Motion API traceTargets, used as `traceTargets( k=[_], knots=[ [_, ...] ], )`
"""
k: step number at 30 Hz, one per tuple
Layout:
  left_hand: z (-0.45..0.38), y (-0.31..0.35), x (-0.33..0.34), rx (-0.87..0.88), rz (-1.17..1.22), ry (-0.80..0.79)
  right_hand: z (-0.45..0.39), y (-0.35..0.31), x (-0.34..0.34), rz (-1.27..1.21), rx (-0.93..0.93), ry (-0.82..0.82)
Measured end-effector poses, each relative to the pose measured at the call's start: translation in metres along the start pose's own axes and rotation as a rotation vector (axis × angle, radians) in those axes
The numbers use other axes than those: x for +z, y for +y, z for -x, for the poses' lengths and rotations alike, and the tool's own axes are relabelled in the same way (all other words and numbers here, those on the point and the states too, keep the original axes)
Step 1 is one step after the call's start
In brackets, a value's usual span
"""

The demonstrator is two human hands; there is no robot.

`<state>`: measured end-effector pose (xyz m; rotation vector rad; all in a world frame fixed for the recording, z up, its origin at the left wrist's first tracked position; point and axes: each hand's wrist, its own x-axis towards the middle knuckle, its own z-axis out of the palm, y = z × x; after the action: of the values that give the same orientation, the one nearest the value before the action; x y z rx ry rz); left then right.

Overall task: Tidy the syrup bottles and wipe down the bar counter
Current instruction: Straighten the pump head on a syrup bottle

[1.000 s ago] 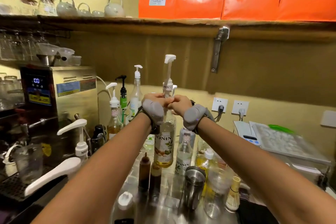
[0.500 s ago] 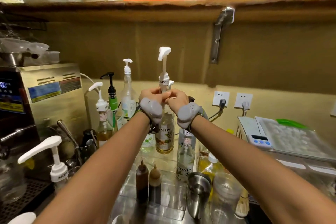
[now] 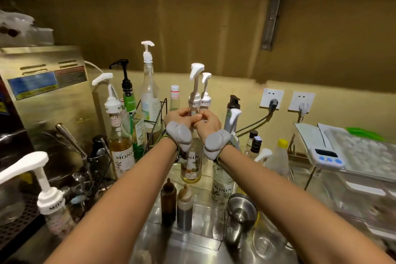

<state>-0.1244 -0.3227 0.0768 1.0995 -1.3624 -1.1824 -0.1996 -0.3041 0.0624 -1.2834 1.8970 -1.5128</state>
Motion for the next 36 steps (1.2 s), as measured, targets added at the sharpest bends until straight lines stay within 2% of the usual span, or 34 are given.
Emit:
traceTargets(
  k=[13,36],
  knots=[
    [-0.016,-0.056,-0.001,-0.068,-0.075,-0.032,-0.003,0.053,0.022,-0.113,0.083,-0.028],
    [-0.029,-0.095,0.003,-0.283,-0.102,-0.106,-0.013,0.099,0.029,-0.016,0.182,-0.158]
  ],
)
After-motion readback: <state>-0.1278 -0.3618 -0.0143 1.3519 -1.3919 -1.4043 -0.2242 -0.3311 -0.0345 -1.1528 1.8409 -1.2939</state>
